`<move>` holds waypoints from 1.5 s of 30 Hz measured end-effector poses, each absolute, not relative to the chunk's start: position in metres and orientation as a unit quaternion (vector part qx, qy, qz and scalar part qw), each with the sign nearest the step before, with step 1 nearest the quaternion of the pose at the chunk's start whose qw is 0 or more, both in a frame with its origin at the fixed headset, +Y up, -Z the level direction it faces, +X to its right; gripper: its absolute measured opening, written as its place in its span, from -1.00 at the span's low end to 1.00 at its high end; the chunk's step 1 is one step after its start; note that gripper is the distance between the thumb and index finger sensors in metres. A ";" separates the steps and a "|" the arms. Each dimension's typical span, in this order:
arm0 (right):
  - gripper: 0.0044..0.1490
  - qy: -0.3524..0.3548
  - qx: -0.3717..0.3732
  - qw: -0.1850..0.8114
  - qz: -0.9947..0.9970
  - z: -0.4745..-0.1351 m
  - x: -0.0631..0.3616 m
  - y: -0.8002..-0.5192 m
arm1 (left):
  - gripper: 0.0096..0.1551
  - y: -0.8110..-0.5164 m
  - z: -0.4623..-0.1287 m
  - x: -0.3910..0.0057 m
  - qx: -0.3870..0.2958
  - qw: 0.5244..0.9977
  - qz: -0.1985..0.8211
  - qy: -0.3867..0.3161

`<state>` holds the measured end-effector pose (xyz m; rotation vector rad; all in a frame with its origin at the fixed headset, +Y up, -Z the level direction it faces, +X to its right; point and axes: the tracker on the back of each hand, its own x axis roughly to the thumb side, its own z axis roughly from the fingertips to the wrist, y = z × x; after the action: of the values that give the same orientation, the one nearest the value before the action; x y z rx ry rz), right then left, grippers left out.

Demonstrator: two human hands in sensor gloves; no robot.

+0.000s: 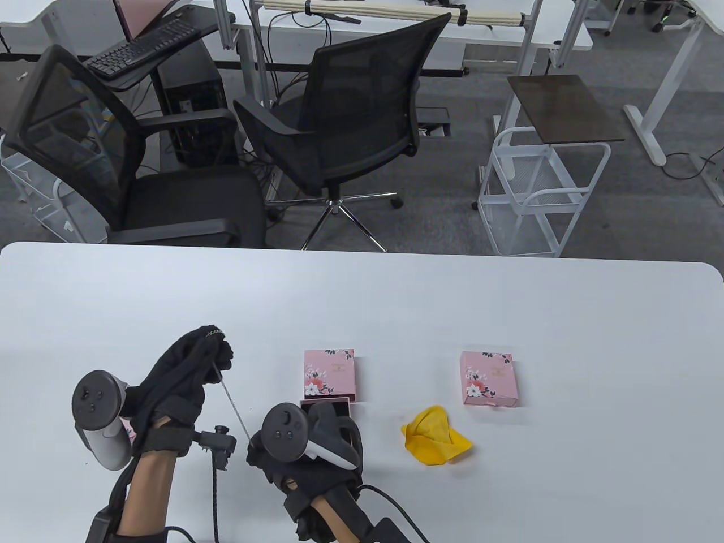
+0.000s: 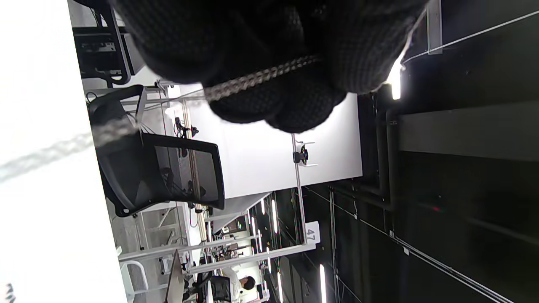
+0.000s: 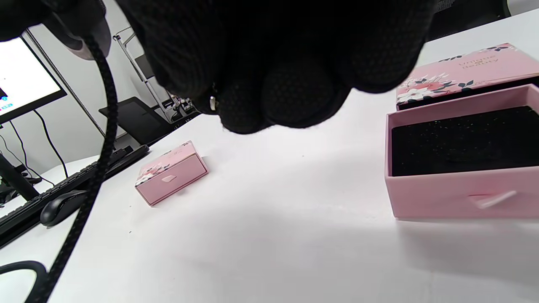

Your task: Dust necklace

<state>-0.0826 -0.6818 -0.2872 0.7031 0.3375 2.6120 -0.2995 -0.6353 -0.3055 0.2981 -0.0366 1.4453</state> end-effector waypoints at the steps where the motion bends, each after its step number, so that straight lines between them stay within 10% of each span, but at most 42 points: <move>1: -0.58 0.120 0.252 0.210 0.937 -0.287 -0.082 -0.682 | -0.61 -0.635 -0.305 -0.301 0.141 0.740 0.658 -0.012; 23: -0.50 0.161 0.208 0.201 0.944 -0.303 -0.065 -0.696 | -0.64 -0.609 -0.290 -0.283 0.179 0.788 0.585 -0.070; 34: -0.36 0.040 0.002 0.110 0.993 -0.323 0.066 -0.661 | -0.65 -0.611 -0.292 -0.275 0.146 0.805 0.572 -0.064; 45: -0.07 0.165 -0.091 -0.008 0.982 -0.327 0.107 -0.750 | -0.65 -0.610 -0.289 -0.262 0.132 0.808 0.569 -0.082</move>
<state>0.1067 -0.7501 -0.3268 -0.2865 0.5218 3.1009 -0.2620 -0.6097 -0.2891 0.2818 -0.1757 1.2170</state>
